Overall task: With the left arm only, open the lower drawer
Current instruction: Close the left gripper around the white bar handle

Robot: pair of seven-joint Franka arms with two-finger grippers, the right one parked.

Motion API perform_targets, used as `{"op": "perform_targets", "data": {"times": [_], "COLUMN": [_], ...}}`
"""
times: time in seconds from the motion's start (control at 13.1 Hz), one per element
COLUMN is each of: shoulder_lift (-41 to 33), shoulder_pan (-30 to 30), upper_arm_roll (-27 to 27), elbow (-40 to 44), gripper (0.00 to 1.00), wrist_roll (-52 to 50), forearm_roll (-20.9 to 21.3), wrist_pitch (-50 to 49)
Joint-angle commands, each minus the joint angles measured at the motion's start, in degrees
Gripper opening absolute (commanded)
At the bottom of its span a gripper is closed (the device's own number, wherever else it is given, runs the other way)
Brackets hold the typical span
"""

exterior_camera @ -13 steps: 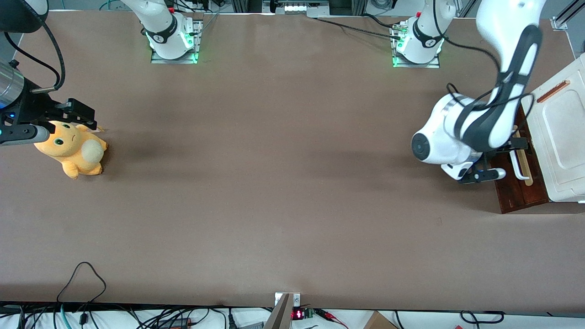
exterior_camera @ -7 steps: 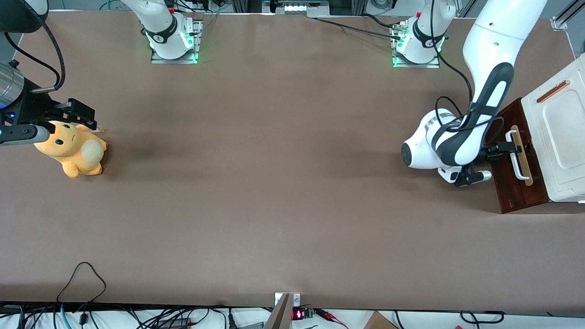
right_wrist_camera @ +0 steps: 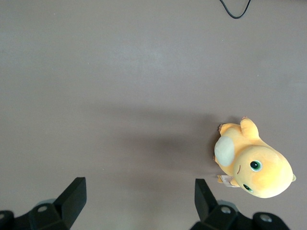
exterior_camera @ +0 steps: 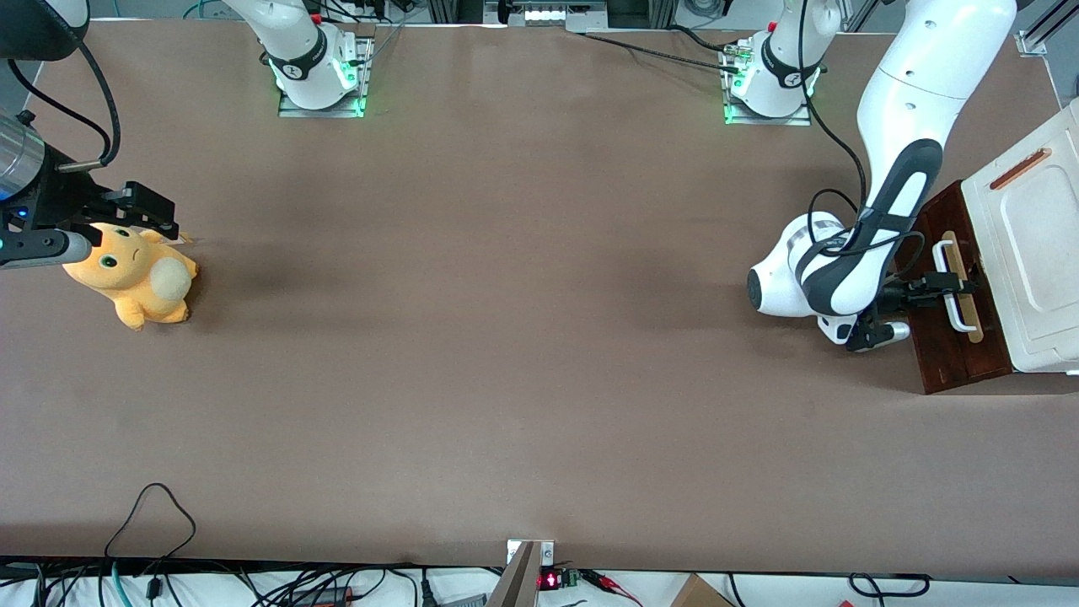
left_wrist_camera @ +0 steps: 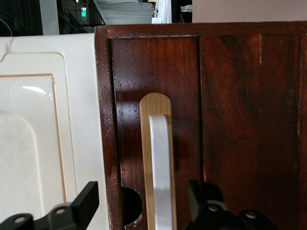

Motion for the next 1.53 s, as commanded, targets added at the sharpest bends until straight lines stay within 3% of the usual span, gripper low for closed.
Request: {"op": "perform_targets", "data": {"times": [0.0,0.08,0.23,0.38,1.45], "shoulder_lift": [1.2,1.6,1.6,1.7,1.7], "shoulder_pan": [0.8,0.9,0.9,1.1,1.8], "upper_arm_roll": [-0.5,-0.5,-0.5,-0.5,-0.5], "elbow": [0.3,0.3,0.2,0.2,-0.4], "gripper": [0.76,0.68,0.64,0.44,0.35], "wrist_roll": [-1.2,-1.3,-1.4,-1.3,-1.4], "forearm_roll": [1.9,1.9,1.9,1.9,1.9], "wrist_pitch": [-0.7,-0.7,-0.7,-0.7,-0.5]}}
